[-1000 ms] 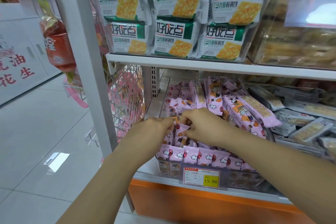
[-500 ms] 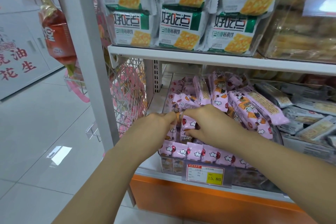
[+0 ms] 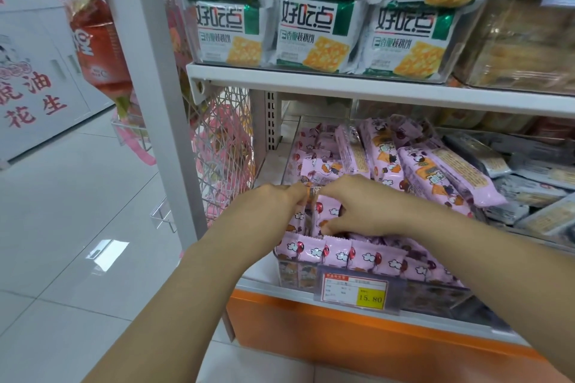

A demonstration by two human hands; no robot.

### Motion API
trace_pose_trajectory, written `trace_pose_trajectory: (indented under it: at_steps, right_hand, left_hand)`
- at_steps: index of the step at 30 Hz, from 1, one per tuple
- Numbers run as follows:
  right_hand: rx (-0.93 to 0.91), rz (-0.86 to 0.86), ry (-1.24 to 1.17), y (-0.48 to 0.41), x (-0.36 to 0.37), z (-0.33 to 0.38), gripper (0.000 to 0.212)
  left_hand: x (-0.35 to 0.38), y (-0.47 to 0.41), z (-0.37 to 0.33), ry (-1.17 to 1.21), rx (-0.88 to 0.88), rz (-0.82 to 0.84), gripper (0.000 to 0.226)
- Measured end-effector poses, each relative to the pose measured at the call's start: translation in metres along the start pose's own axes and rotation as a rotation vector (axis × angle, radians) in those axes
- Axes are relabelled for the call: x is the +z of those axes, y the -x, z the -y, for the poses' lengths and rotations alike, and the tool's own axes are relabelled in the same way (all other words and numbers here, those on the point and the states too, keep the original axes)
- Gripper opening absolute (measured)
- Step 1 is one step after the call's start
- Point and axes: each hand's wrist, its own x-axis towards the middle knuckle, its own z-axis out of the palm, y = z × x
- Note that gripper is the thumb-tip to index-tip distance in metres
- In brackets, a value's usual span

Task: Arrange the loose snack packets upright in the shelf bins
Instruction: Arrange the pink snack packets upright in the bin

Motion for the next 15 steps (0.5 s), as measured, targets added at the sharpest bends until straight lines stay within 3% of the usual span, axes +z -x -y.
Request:
trace_pose_trajectory:
  at_steps: [4, 11, 15]
  right_hand:
    - [-0.031, -0.043, 0.082, -0.0078, 0.0047, 0.0045, 0.041]
    - [-0.020, -0.172, 0.155, -0.0018, 0.0116, 0.0040, 0.041]
    - [-0.002, -0.163, 0.075, -0.0036, 0.0069, 0.0015, 0.035]
  left_hand:
    - [0.0003, -0.0006, 0.0001, -0.030, 0.010, 0.004, 0.024]
    - [-0.0006, -0.0017, 0.0006, -0.034, 0.007, 0.009, 0.023]
    - [-0.0010, -0.0010, 0.0015, 0.000, 0.001, 0.010, 0.023]
